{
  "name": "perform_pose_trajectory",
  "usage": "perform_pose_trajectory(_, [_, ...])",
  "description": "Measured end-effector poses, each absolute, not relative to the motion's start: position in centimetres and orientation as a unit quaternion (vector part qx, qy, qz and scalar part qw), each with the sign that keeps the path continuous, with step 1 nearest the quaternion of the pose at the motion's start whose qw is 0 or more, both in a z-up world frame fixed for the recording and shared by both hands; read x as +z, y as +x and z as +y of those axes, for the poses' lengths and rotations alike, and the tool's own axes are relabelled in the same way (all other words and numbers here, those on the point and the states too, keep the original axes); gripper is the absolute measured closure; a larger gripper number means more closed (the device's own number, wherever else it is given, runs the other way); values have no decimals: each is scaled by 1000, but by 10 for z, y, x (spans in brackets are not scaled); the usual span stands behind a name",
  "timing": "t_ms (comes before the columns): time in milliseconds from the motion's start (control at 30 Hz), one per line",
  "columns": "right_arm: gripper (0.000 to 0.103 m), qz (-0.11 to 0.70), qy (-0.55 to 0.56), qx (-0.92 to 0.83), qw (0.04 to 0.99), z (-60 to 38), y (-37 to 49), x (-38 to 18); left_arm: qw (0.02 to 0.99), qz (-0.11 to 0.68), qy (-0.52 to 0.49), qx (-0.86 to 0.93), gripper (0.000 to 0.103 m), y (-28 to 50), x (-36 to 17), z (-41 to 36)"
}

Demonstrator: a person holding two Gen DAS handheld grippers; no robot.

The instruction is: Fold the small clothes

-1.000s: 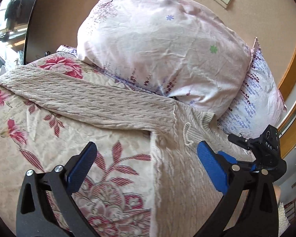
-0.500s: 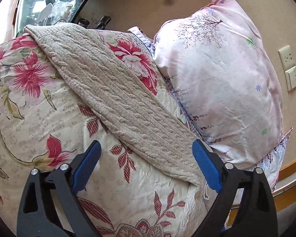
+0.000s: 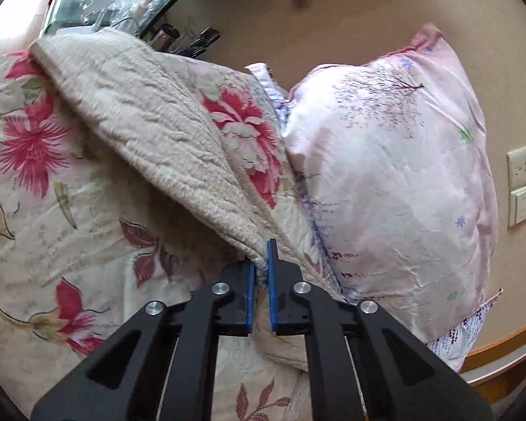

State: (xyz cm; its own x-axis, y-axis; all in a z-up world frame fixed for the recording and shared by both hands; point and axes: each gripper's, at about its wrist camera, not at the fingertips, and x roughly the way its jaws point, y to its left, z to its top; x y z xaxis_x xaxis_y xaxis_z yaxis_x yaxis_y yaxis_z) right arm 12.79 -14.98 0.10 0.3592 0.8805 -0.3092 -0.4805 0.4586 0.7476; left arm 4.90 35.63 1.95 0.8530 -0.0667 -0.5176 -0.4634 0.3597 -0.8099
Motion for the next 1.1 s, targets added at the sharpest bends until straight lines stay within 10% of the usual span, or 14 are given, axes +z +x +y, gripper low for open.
perform_pose_trajectory(333, [12, 297, 283, 358, 839, -187, 130, 13, 860, 222, -443, -121, 98, 120, 105, 187])
perform_pose_trajectory(633, [13, 281, 278, 298, 869, -205, 134, 14, 838, 388, -343, -171, 96, 166, 28, 47])
perform_pose_trajectory(900, [13, 284, 243, 288, 882, -200, 132, 15, 845, 400, -306, -180, 28, 144, 34, 45])
perform_pose_trajectory(1100, [30, 297, 84, 369, 876, -129, 116, 44, 894, 370, -223, -117, 24, 68, 45, 80])
